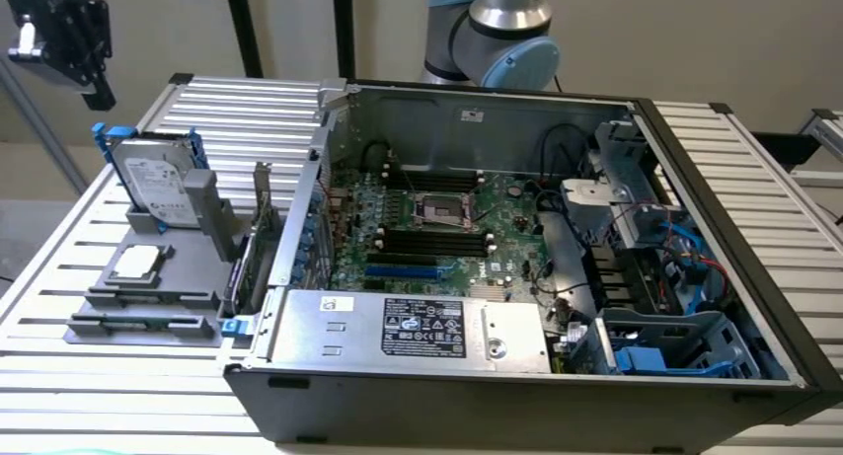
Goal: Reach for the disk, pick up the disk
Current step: 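Pick up the disk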
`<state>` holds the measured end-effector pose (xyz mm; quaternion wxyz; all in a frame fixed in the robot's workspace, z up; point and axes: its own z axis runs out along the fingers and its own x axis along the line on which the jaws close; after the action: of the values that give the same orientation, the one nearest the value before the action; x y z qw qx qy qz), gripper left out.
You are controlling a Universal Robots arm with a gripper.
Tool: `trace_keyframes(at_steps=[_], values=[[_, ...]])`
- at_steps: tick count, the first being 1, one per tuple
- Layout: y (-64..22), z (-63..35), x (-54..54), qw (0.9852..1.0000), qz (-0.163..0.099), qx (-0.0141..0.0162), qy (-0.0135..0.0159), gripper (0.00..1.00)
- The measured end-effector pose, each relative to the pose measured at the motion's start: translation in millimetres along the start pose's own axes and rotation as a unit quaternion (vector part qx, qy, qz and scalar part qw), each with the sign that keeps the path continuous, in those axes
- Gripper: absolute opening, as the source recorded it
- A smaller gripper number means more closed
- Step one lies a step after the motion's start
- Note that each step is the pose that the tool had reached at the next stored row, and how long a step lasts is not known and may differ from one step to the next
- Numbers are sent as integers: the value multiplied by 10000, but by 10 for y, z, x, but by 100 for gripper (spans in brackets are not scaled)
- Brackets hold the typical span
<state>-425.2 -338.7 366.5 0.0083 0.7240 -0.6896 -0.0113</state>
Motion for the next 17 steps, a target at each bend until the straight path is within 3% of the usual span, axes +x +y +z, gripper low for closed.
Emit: trace_keyframes(at_steps=[1,4,9,17], values=[[0,0,0,10000,0,0,0,24],[0,1,0,10000,0,1,0,30],[-4,33,0,10000,0,0,0,54],[-12,177,1,10000,1,2,0,54]])
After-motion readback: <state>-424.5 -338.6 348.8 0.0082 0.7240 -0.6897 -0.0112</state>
